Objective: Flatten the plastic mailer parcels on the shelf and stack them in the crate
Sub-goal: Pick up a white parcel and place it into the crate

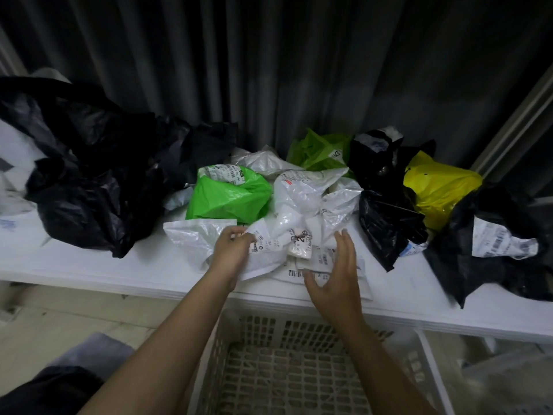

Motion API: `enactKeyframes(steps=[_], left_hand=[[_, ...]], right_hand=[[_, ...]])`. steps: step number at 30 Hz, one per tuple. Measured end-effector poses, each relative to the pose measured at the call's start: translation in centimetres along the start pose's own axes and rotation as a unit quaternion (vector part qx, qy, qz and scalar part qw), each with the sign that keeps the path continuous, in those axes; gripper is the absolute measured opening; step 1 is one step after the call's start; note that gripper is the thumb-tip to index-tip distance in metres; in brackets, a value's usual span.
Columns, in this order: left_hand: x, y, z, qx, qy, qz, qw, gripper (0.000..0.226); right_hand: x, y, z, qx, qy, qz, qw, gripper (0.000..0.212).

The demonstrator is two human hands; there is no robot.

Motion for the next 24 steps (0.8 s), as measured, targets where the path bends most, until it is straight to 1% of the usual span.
enactKeyframes(steps=[1,2,3,4,5,7,8,10,11,12,13,14,15,16,17,18,19,20,22,24], left_hand=[[0.0,0.3,0.7,0.001,0.015,-0.016,1.0,0.017],[0.0,0.7,1.1,-0.002,0.02,-0.032,0.999,0.017],[0.1,0.9,1.3,-0.008,0.019,-0.043,0.999,0.017],[0.1,0.9,1.4,-0.017,0.012,-0.051,0.999,0.015],[0.1,0.9,1.2,-0.026,0.004,-0.054,0.998,0.013],[0.1,0.7,0.8,-0.045,-0.012,-0.059,0.997,0.012],[0.0,0.6,0.6,-0.052,-0.019,-0.058,0.997,0.012],[0.0,0.1,0.0,-0.056,-0.035,-0.058,0.996,0.016],[0.0,-0.1,-0.3,-0.061,-0.041,-0.061,0.995,0.018],[0.0,-0.3,-0.6,-0.065,-0.044,-0.063,0.995,0.019],[0.0,-0.6,-0.8,-0.07,-0.046,-0.064,0.994,0.018],[0.0,-0.8,-1.0,-0.075,-0.05,-0.062,0.994,0.017],[-0.2,-1.1,-1.1,-0.08,-0.052,-0.057,0.994,0.015],[-0.3,-1.5,-1.2,-0.081,-0.055,-0.049,0.994,0.015],[-0.4,-1.8,-1.1,-0.083,-0.055,-0.041,0.994,0.015],[-0.4,-2.0,-1.0,-0.088,-0.055,-0.038,0.994,0.016],[-0.5,-2.1,-0.9,-0.095,-0.055,-0.038,0.993,0.017],[-0.6,-2.2,-0.7,-0.103,-0.058,-0.038,0.992,0.018],[-0.9,-2.4,-0.4,-0.12,-0.081,-0.036,0.989,0.023],[-1.2,-2.5,-0.1,-0.139,-0.109,-0.034,0.984,0.025]], right_hand=[[0.0,0.5,-0.6,0.065,-0.026,0.015,0.997,0.077],[0.1,0.6,-1.5,0.142,-0.06,0.059,0.986,0.067],[0.3,0.8,-2.6,0.204,-0.104,0.101,0.968,0.059],[0.4,1.7,-3.7,0.241,-0.15,0.113,0.952,0.057],[0.5,2.7,-4.2,0.266,-0.179,0.102,0.942,0.059],[0.2,4.9,-4.0,0.307,-0.203,0.047,0.929,0.059],[-0.1,5.9,-3.5,0.314,-0.195,0.024,0.929,0.058],[-0.9,6.5,-2.4,0.324,-0.163,0.008,0.932,0.053],[-1.3,6.2,-2.0,0.304,-0.156,0.002,0.94,0.055],[-1.6,5.5,-1.5,0.255,-0.135,-0.003,0.957,0.058],[-1.8,4.3,-0.7,0.18,-0.095,-0.012,0.979,0.059],[-2.1,3.2,0.1,0.088,-0.063,-0.042,0.993,0.055],[-2.3,2.1,0.5,-0.003,-0.048,-0.081,0.996,0.048],[-2.3,1.4,0.3,-0.074,-0.065,-0.125,0.987,0.044],[-2.3,0.7,-0.3,-0.127,-0.106,-0.172,0.971,0.044],[-2.2,0.6,-1.3,-0.153,-0.148,-0.216,0.953,0.046],[-2.1,0.4,-2.2,-0.154,-0.181,-0.233,0.943,0.047],[-2.2,0.2,-2.9,-0.136,-0.198,-0.231,0.943,0.046],[-2.6,-0.2,-4.0,-0.123,-0.202,-0.223,0.946,0.039],[-2.7,-0.6,-5.2,-0.16,-0.231,-0.238,0.93,0.029]])
Point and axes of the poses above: each hand's wrist, its own x-axis away from the middle knuckle, its own z-axis out of the back of the hand, y = z × x, the point moved 7 cm from there along -x, towards the middle knuckle, and after that the axes turned 10 degrees about x, right-handed, at the moved point
